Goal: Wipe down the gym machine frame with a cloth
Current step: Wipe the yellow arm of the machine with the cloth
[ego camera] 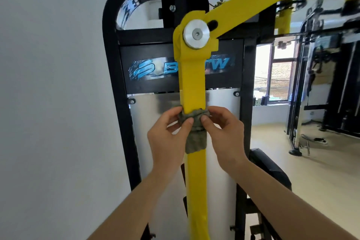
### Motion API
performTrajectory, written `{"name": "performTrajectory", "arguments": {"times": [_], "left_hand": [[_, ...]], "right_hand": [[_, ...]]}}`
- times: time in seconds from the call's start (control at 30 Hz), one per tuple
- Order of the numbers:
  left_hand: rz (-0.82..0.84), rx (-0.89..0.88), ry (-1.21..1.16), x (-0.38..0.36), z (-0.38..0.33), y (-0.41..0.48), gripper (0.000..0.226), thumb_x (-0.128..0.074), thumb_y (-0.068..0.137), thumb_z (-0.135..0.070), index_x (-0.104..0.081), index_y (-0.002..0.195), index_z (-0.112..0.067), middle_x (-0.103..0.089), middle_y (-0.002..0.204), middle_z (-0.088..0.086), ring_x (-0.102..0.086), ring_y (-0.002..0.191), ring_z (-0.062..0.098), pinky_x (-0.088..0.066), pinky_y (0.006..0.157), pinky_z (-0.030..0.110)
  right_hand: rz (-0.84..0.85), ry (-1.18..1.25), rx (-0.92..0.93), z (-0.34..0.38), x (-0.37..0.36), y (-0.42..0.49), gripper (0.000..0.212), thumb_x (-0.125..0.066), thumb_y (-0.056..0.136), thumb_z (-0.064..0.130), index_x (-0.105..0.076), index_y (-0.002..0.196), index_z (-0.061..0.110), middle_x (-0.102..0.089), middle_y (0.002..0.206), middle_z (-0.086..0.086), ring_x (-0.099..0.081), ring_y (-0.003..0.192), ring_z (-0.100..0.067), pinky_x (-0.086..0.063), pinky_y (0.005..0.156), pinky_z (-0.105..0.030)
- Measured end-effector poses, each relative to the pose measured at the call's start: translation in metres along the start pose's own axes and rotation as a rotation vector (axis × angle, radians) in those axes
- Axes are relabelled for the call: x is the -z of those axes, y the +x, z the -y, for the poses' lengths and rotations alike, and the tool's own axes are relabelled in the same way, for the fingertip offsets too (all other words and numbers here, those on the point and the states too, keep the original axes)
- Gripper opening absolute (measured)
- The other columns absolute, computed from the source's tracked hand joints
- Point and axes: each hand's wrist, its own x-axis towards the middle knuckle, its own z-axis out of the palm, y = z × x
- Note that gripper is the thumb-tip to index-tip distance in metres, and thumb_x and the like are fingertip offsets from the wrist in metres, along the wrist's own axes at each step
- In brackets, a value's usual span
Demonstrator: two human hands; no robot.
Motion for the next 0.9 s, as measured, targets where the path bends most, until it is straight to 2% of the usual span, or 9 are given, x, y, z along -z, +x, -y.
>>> {"name": "performTrajectory", "arguments": {"times": [0.13,0.3,0.43,0.53,0.7,0.8,0.9], "left_hand": [[-0.018,-0.036,-0.004,-0.002,-0.016,0.024,0.037,-0.080,0.086,-0.018,-0.071,0.122,-0.013,-0.075,0.108,-0.006,-0.071,0.098,0.006,-0.061,0.087,0.029],[-0.026,-0.085,-0.014,-0.006,-0.033,0.047,0.038,-0.078,0.088,-0.021,-0.070,0.125,-0.016,-0.074,0.110,-0.009,-0.068,0.100,-0.003,-0.060,0.089,0.027],[-0.058,-0.079,-0.080,-0.013,-0.041,0.059,0.040,-0.077,0.089,-0.024,-0.069,0.127,-0.017,-0.072,0.108,-0.015,-0.068,0.099,-0.005,-0.058,0.085,0.020],[-0.071,-0.061,-0.133,-0.019,-0.043,0.069,0.040,-0.078,0.089,-0.022,-0.069,0.127,-0.016,-0.071,0.104,-0.023,-0.068,0.098,-0.005,-0.057,0.083,0.017],[-0.062,-0.029,-0.208,-0.022,-0.045,0.079,0.036,-0.077,0.089,-0.022,-0.069,0.124,-0.019,-0.070,0.091,-0.037,-0.068,0.096,-0.008,-0.052,0.075,0.009],[-0.039,0.002,-0.234,-0.023,-0.046,0.077,0.030,-0.078,0.089,-0.024,-0.070,0.118,-0.024,-0.072,0.090,-0.034,-0.069,0.092,-0.008,-0.054,0.073,0.010],[-0.011,0.069,-0.235,-0.017,-0.040,0.076,0.033,-0.080,0.087,-0.029,-0.071,0.118,-0.021,-0.075,0.098,-0.020,-0.071,0.094,-0.002,-0.060,0.079,0.021]], "right_hand": [[0.000,0.036,-0.003,0.024,-0.007,0.023,0.025,-0.071,0.090,0.006,-0.069,0.096,0.030,-0.073,0.087,0.019,-0.069,0.089,0.000,-0.053,0.070,-0.010],[-0.038,0.170,-0.089,0.045,-0.016,0.044,0.025,-0.070,0.090,0.002,-0.070,0.114,0.008,-0.075,0.105,-0.005,-0.071,0.099,-0.017,-0.059,0.085,-0.028],[-0.029,0.304,-0.174,0.056,-0.020,0.057,0.030,-0.067,0.092,0.002,-0.066,0.122,0.006,-0.072,0.115,-0.009,-0.069,0.109,-0.023,-0.058,0.093,-0.036],[-0.011,0.331,-0.189,0.062,-0.021,0.067,0.028,-0.067,0.093,0.005,-0.066,0.121,0.010,-0.072,0.116,-0.008,-0.070,0.108,-0.021,-0.059,0.089,-0.034],[0.022,0.380,-0.201,0.067,-0.020,0.078,0.028,-0.071,0.091,0.008,-0.064,0.118,0.010,-0.074,0.113,-0.009,-0.072,0.100,-0.020,-0.058,0.070,-0.026],[0.012,0.316,-0.163,0.064,-0.021,0.076,0.026,-0.071,0.091,0.008,-0.064,0.117,0.006,-0.073,0.113,-0.013,-0.071,0.104,-0.025,-0.060,0.082,-0.035],[0.005,0.219,-0.119,0.055,-0.020,0.067,0.024,-0.071,0.092,0.011,-0.065,0.115,0.005,-0.072,0.112,-0.013,-0.069,0.107,-0.026,-0.058,0.094,-0.041]]}}
